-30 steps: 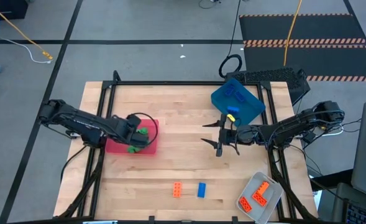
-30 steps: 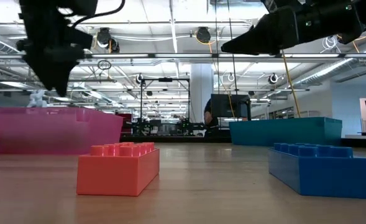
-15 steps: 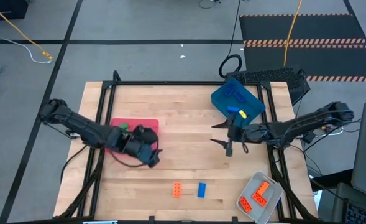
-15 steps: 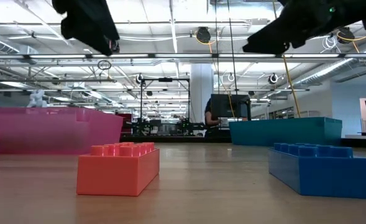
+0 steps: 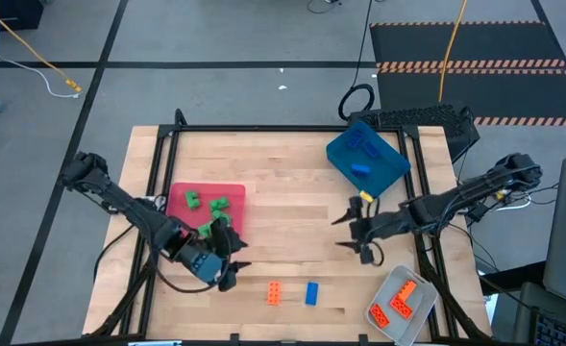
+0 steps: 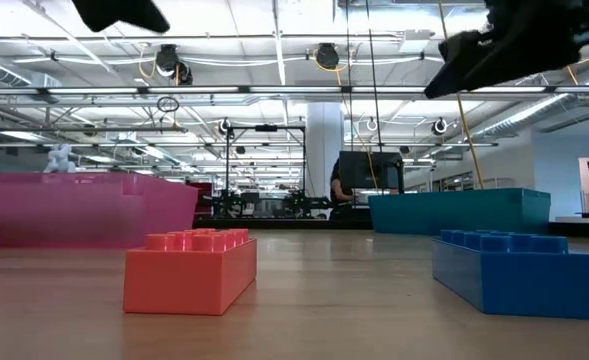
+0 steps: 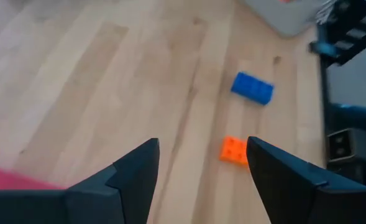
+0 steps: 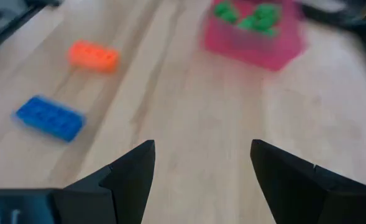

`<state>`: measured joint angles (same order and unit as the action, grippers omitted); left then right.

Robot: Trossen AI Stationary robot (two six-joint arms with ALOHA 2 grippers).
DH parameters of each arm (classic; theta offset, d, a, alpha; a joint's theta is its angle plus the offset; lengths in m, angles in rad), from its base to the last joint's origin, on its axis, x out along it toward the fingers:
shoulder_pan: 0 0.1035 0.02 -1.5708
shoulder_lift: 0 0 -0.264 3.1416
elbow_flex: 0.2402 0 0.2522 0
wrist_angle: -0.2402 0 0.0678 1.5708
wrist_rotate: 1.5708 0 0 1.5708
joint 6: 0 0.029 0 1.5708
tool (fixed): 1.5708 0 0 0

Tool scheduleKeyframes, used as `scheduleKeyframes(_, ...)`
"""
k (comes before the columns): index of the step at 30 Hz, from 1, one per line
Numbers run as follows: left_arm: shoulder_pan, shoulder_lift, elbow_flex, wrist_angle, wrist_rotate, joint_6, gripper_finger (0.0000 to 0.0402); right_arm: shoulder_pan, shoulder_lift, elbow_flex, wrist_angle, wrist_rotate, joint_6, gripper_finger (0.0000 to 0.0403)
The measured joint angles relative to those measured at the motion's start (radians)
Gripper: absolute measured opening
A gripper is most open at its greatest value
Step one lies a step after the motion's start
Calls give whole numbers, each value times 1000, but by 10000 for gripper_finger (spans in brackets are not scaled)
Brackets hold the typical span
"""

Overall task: Sort & place blocks by color
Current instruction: Put the blue game piece into the blue bin

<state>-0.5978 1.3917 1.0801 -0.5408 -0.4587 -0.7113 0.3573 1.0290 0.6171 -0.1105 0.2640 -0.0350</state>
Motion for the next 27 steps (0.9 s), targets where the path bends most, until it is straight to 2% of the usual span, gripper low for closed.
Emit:
scheduleKeyframes(5, -7, 38, 0, 21, 24, 1, 241, 41, 178, 241, -231, -43, -53, 258)
scheduleKeyframes(9, -7, 53, 0, 15, 14, -2, 241, 54, 338, 425, -351, -129, -117, 258)
scheduleKeyframes(14, -12, 78, 0, 21, 8, 24, 241, 58, 528, 594, -506, -213, -169, 258)
scheduleKeyframes(19, -32, 111, 0, 28, 24, 29, 241, 61, 648, 677, -515, -335, -200, 258)
scheduleKeyframes(27, -58, 216, 0, 73, 14, 126, 241, 67, 722, 685, -486, -402, -271, 258)
